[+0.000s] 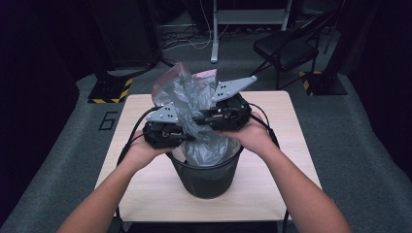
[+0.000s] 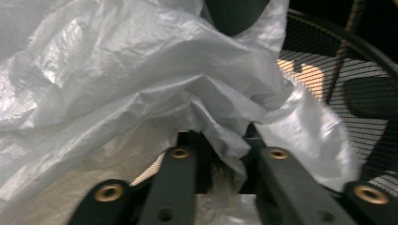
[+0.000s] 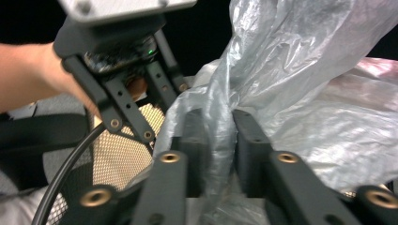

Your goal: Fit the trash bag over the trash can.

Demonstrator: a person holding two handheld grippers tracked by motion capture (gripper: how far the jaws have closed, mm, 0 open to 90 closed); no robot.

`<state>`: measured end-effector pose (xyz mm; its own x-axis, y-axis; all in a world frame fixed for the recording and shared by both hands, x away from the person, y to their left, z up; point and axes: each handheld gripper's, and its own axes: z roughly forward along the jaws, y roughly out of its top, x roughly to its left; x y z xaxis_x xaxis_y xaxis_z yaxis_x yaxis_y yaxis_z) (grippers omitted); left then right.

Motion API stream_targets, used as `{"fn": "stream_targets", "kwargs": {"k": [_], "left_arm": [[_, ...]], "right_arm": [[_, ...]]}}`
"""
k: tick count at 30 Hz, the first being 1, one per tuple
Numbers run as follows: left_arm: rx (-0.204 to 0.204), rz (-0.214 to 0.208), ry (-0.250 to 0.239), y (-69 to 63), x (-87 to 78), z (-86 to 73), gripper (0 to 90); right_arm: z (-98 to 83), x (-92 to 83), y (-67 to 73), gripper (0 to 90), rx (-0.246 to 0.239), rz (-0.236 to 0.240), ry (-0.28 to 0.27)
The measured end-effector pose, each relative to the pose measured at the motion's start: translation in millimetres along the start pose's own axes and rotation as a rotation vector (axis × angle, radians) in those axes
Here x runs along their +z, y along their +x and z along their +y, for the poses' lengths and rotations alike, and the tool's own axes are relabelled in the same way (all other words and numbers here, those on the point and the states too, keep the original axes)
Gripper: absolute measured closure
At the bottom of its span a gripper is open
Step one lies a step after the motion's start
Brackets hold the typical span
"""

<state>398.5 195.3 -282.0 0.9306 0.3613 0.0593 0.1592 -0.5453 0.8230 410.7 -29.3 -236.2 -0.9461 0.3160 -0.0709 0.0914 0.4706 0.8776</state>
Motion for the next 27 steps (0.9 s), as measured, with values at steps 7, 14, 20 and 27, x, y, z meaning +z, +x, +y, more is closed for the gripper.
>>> {"fn": "stream_targets", "kwargs": {"k": [7, 14, 20, 27], "left_arm": [[-0.049, -0.024, -0.034, 1.7, -13.6, -1.1, 55.7], [-0.081, 0.041, -0.062, 9.9, -32.5, -6.6, 45.8], [-0.125, 0.1, -0.083, 20.6, -46.1, -12.2, 40.8], [-0.177, 0.134, -0.065, 33.0, -44.0, -15.3, 36.4]], "right_arm": [[-9.1, -5.6, 0.4, 85.1, -0.017, -0.001, 0.034], [-26.3, -10.1, 5.1, 85.4, -0.032, 0.001, 0.075], [-37.6, -15.8, 12.5, 85.5, -0.053, 0.009, 0.094], [-47.6, -16.9, 13.4, 85.5, -0.055, 0.019, 0.108]]}}
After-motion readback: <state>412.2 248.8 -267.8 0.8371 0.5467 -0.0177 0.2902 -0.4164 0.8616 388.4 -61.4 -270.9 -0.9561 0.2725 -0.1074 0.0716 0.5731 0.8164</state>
